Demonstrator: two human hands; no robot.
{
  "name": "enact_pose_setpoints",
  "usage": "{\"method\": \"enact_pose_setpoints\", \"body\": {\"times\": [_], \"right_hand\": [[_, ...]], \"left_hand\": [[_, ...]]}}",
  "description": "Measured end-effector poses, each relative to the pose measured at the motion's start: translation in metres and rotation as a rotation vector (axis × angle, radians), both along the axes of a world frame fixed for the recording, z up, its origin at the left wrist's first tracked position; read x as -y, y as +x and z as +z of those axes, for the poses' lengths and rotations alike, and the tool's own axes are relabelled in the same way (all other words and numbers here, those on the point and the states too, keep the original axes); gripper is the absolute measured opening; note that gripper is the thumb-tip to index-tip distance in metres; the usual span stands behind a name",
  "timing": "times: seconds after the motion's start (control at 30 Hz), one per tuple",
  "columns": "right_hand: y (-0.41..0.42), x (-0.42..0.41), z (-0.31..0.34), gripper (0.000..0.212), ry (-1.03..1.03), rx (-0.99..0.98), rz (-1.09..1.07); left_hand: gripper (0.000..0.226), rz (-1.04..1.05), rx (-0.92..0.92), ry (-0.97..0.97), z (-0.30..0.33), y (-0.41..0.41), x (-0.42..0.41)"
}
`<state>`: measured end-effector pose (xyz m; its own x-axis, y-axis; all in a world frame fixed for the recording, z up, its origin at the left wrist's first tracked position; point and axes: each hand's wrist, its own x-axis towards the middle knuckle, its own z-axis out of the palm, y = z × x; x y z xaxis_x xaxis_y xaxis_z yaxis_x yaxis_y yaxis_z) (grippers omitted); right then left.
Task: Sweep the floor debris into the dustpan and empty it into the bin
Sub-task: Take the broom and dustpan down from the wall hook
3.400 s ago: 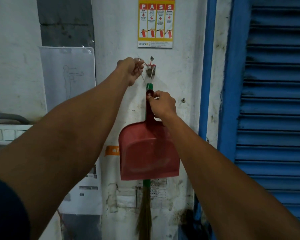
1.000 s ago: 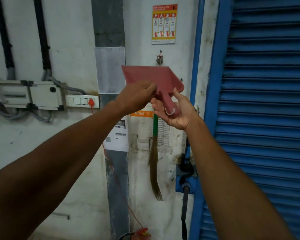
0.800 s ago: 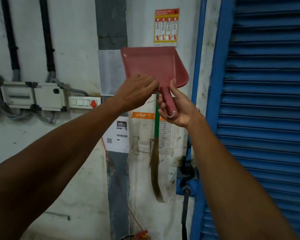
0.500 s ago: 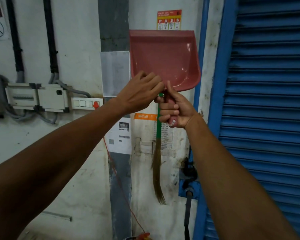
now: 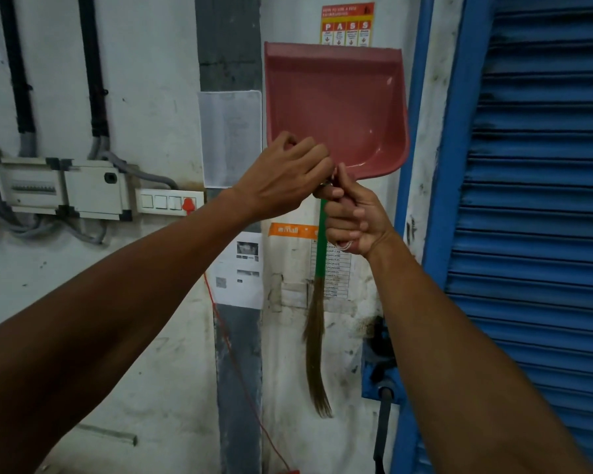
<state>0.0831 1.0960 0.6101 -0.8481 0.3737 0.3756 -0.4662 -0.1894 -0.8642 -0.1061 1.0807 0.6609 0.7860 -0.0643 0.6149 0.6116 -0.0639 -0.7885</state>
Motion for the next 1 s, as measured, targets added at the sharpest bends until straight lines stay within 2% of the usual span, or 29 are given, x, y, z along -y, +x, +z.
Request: {"method": "enact_pose_setpoints", "body": {"times": [0.17, 0.3, 0.4, 0.47, 0.57, 0.7, 0.87, 1.0], "right_hand": [[-0.014, -0.039, 0.001, 0.050, -0.029, 0.071, 0.012], [-0.028, -0.072, 0.004, 0.053, 0.008, 0.088, -0.074], [-0.035, -0.096, 0.004, 0.049, 0.000, 0.069, -0.096], [-0.037, -0.109, 0.002, 0.044, -0.012, 0.050, -0.117], [-0.036, -0.129, -0.004, 0.041, -0.042, 0.028, -0.164], [-0.028, -0.149, -0.017, 0.040, -0.065, 0.003, -0.232], [-0.015, -0.170, -0.029, 0.039, -0.067, 0.003, -0.273], [0.000, -0.190, -0.035, 0.041, -0.076, 0.004, -0.314]], "left_hand": [[0.005, -0.028, -0.020, 0.024, 0.003, -0.020, -0.044], [0.008, -0.060, 0.012, 0.046, 0.005, -0.032, -0.083], [0.010, -0.087, 0.063, 0.032, 0.005, -0.043, -0.112], [0.021, -0.116, 0.136, 0.016, 0.001, -0.051, -0.130], [0.036, -0.171, 0.297, -0.068, -0.008, -0.064, -0.154], [0.028, -0.184, 0.377, -0.260, -0.033, -0.077, -0.182], [0.017, -0.096, 0.193, -0.553, -0.082, -0.073, -0.223], [0.021, -0.004, -0.031, -0.595, -0.108, -0.044, -0.246]]}}
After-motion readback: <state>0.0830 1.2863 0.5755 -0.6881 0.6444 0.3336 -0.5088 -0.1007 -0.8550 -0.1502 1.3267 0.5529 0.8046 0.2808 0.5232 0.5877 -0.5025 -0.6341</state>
